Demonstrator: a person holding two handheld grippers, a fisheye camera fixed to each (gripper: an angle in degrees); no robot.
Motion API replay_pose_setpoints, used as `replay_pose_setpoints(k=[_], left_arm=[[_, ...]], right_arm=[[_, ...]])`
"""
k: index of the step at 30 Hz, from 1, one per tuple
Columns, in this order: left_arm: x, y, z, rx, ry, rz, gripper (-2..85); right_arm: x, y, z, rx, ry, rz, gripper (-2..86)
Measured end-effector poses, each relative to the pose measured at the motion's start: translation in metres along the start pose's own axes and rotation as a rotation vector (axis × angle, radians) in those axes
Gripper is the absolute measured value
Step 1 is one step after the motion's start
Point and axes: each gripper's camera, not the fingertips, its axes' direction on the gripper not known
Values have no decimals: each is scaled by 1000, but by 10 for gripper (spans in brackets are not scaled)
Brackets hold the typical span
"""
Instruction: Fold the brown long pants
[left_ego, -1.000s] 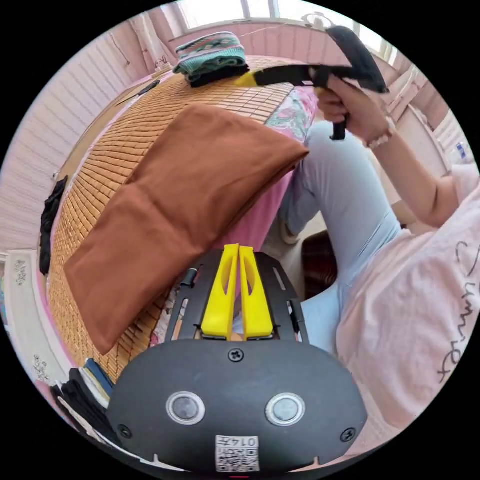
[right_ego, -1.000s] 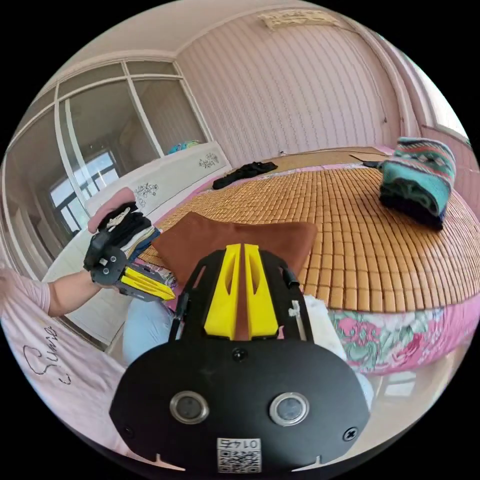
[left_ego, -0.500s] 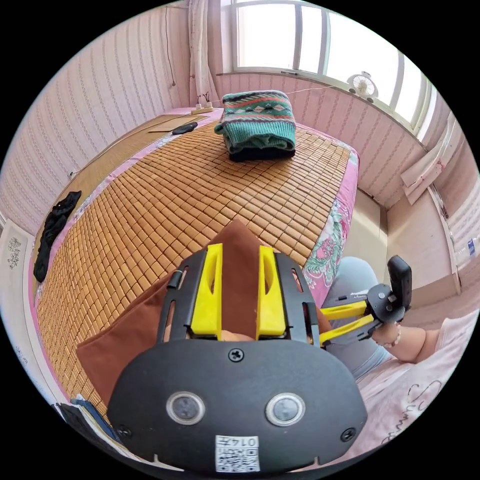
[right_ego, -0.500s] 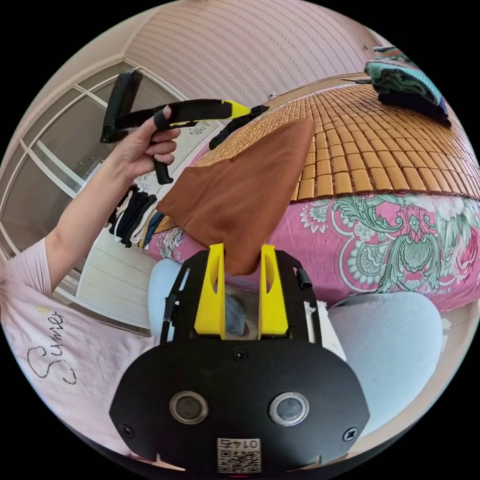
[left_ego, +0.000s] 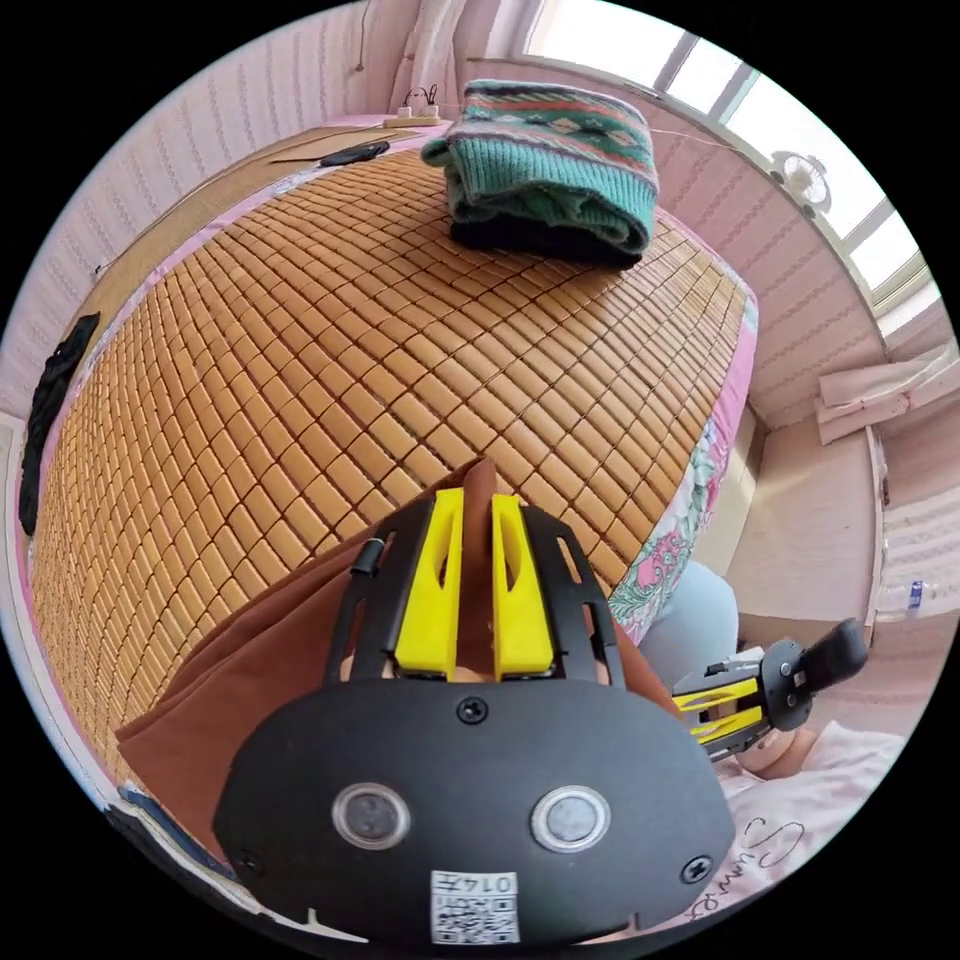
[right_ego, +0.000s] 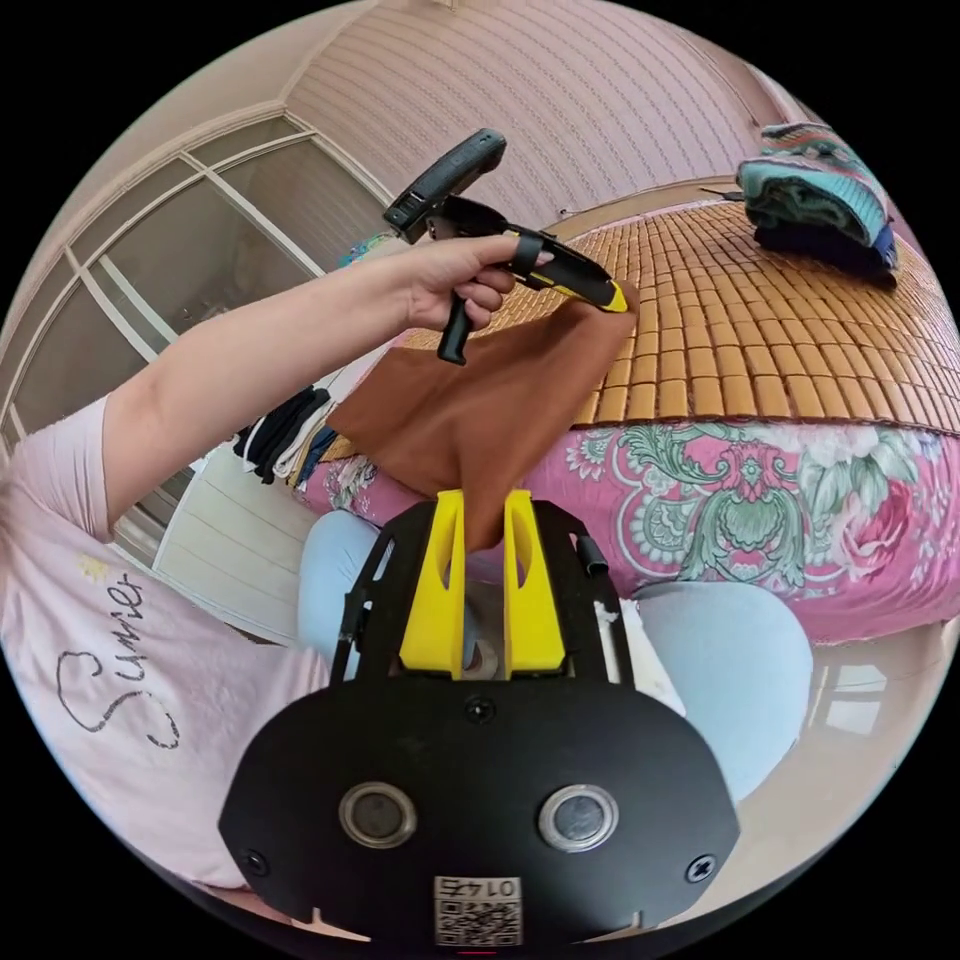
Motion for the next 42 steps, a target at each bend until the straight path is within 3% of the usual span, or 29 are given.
replay_pose_setpoints(k=[7,11,15,19,21,24,28,32,34,36,38,42], left_arm=[[26,15,-67,325,289,69,49],[-8,62,-119,452,332,70,48],[-99,154,-165,540,286,-44,50],[-180,240,-168,501,134,-223,50],[-219,303,-162,509,20,-365,49],[-240,368,-157,540,87,-437,50],[-219,417,-149,564,107,-387,50],[-172,440,-136,622,196,-285,55],[-148,443,-128,627,212,-243,62],[-119,447,-110,560,145,-188,61],[-107,452,-92,467,34,-159,53],[-101,475,-70,455,-129,-104,30]], right_arm=[[5,44,-148,260,138,50,63],[-44,28,-176,336,58,-132,62],[-102,-10,-128,281,-69,-339,63],[-161,-62,0,74,-216,-454,72],[-173,-74,66,-19,-176,-428,85],[-180,-72,133,-120,-116,-403,105],[-187,-58,96,-31,-84,-443,93],[-168,-48,43,122,137,-320,56],[-159,-48,49,27,197,-278,40],[-154,-44,68,-112,237,-253,29],[-159,-31,78,-99,278,-264,16],[-161,-28,100,-95,306,-265,4]])
